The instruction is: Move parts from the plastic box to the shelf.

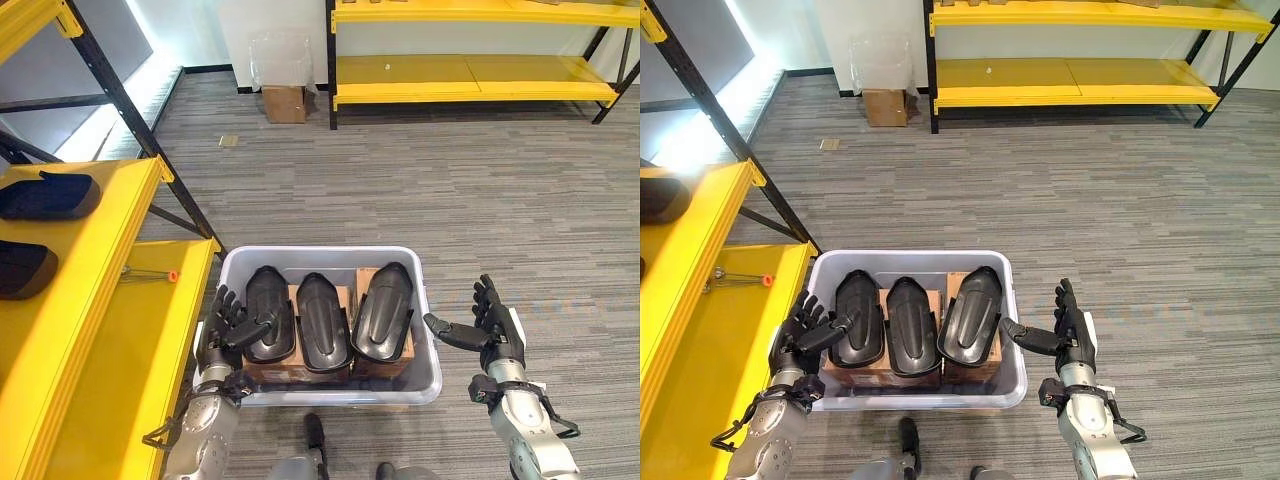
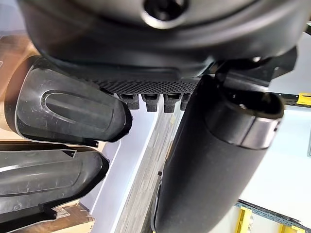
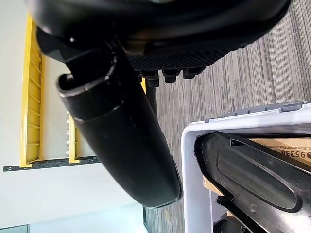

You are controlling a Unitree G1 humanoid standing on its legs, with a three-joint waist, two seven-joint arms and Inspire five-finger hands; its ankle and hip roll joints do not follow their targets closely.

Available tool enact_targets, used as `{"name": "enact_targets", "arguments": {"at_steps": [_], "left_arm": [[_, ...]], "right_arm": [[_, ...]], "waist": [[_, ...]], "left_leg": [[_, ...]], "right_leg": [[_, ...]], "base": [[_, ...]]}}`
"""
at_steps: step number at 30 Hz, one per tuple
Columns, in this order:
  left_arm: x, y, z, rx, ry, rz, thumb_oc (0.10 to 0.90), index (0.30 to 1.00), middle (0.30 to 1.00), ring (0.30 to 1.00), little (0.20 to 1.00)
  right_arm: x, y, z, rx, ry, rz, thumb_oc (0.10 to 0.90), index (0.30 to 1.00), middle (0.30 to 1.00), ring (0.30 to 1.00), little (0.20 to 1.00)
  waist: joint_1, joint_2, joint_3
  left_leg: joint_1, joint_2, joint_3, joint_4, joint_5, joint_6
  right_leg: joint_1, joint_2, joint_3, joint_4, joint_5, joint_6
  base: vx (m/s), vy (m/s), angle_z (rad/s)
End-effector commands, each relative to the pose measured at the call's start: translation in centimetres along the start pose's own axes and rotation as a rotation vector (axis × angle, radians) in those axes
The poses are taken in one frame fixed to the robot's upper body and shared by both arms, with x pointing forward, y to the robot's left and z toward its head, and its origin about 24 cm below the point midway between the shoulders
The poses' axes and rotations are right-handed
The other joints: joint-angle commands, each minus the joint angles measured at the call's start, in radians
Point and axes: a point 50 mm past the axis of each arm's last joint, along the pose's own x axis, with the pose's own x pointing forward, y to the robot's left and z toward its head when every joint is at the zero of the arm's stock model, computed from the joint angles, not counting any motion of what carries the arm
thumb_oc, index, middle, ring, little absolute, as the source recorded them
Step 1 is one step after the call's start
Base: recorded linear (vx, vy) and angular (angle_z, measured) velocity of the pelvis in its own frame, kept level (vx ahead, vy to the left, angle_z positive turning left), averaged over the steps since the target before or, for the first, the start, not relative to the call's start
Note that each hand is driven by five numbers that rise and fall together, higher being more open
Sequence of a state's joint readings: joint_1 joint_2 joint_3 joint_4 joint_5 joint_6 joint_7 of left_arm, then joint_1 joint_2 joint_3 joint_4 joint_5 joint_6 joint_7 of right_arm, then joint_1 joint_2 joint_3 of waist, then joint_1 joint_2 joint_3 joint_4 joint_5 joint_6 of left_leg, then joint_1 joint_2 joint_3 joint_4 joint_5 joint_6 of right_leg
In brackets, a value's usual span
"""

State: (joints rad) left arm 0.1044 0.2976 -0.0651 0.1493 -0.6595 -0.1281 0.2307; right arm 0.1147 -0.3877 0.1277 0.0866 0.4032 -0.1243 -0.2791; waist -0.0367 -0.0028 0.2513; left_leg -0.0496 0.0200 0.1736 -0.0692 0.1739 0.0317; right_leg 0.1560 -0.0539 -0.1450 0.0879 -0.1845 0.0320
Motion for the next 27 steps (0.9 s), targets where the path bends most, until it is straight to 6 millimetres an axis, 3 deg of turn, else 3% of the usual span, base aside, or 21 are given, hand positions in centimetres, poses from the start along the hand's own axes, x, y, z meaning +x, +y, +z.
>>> {"name": "enact_targets", "arguments": {"at_steps": [1, 3, 10, 19, 22, 23, 24, 26, 27], "left_arm": [[0.8, -0.3, 4.6, 0.029, -0.214, -0.043, 0.900, 1.000, 1.000, 1.000, 1.000], [0.8, -0.1, 4.5, 0.052, -0.205, -0.050, 0.900, 1.000, 1.000, 1.000, 1.000], [1.3, 0.0, 4.3, 0.119, -0.165, -0.112, 0.900, 1.000, 1.000, 1.000, 1.000], [1.7, -0.7, 5.1, 0.192, -0.177, -0.163, 0.900, 1.000, 1.000, 1.000, 1.000], [1.8, -0.8, 5.2, 0.221, -0.175, -0.181, 0.900, 1.000, 1.000, 1.000, 1.000], [1.7, -0.9, 5.5, 0.250, -0.186, -0.192, 0.900, 1.000, 1.000, 1.000, 1.000], [1.6, -0.8, 5.6, 0.250, -0.187, -0.195, 0.900, 1.000, 1.000, 1.000, 1.000], [1.4, -0.7, 5.8, 0.253, -0.192, -0.185, 0.900, 1.000, 1.000, 1.000, 1.000], [1.4, -0.4, 5.9, 0.245, -0.194, -0.167, 0.900, 1.000, 1.000, 1.000, 1.000]], "right_arm": [[1.3, 0.3, 5.3, 0.006, -0.253, 0.023, 0.900, 1.000, 1.000, 1.000, 1.000], [1.2, 0.2, 5.2, 0.001, -0.250, 0.023, 0.900, 1.000, 1.000, 1.000, 1.000], [1.1, -0.9, 5.1, -0.016, -0.245, -0.031, 0.900, 1.000, 1.000, 1.000, 1.000], [1.2, -1.2, 4.7, -0.008, -0.243, -0.072, 0.900, 1.000, 1.000, 1.000, 1.000], [1.2, -0.9, 4.8, -0.011, -0.250, -0.063, 0.900, 1.000, 1.000, 1.000, 1.000], [1.2, -0.3, 4.9, -0.001, -0.258, -0.057, 0.900, 1.000, 1.000, 1.000, 1.000], [1.2, -0.3, 4.9, 0.005, -0.257, -0.057, 0.900, 1.000, 1.000, 1.000, 1.000], [1.2, -0.2, 5.0, 0.017, -0.255, -0.048, 0.900, 1.000, 1.000, 1.000, 1.000], [1.2, -0.2, 4.9, 0.024, -0.252, -0.031, 0.900, 1.000, 1.000, 1.000, 1.000]], "waist": [[0.015, -0.004, -0.047], [0.014, -0.003, -0.046], [-0.017, -0.005, -0.045], [-0.012, -0.017, -0.054], [-0.011, -0.023, -0.059], [-0.018, -0.022, -0.056], [-0.020, -0.021, -0.053], [-0.023, -0.011, -0.046], [-0.025, -0.014, -0.037]], "left_leg": [[-0.041, 0.124, -0.033, 0.089, -0.104, -0.105], [-0.040, 0.127, -0.028, 0.093, -0.105, -0.107], [-0.022, 0.143, 0.103, 0.150, -0.152, -0.089], [-0.012, 0.083, 0.098, 0.171, -0.208, -0.025], [-0.004, 0.056, 0.098, 0.155, -0.216, -0.002], [0.019, 0.027, 0.091, 0.129, -0.231, 0.027], [0.027, 0.023, 0.089, 0.122, -0.233, 0.031], [0.052, 0.028, 0.095, 0.105, -0.233, 0.028], [0.073, 0.028, 0.099, 0.094, -0.236, 0.021]], "right_leg": [[-0.055, -0.041, -0.047, -0.005, 0.067, 0.001], [-0.057, -0.042, -0.051, 0.000, 0.065, 0.001], [-0.069, -0.079, -0.112, 0.042, 0.058, 0.015], [-0.058, -0.088, -0.077, 0.137, 0.019, 0.047], [-0.080, -0.090, -0.065, 0.209, 0.041, 0.068], [-0.164, -0.090, -0.041, 0.376, 0.104, 0.096], [-0.190, -0.088, -0.036, 0.412, 0.117, 0.098], [-0.249, -0.091, -0.046, 0.412, 0.141, 0.090], [-0.261, -0.111, -0.061, 0.344, 0.147, 0.087]], "base": [[0.00, 0.000, 0.00], [0.02, 0.014, 0.01], [0.06, 0.089, 0.06], [0.10, 0.151, 0.00], [0.06, 0.151, -0.06], [0.05, 0.163, -0.04], [0.04, 0.164, -0.14], [0.01, -0.003, -0.12], [0.05, -0.151, -0.04]]}}
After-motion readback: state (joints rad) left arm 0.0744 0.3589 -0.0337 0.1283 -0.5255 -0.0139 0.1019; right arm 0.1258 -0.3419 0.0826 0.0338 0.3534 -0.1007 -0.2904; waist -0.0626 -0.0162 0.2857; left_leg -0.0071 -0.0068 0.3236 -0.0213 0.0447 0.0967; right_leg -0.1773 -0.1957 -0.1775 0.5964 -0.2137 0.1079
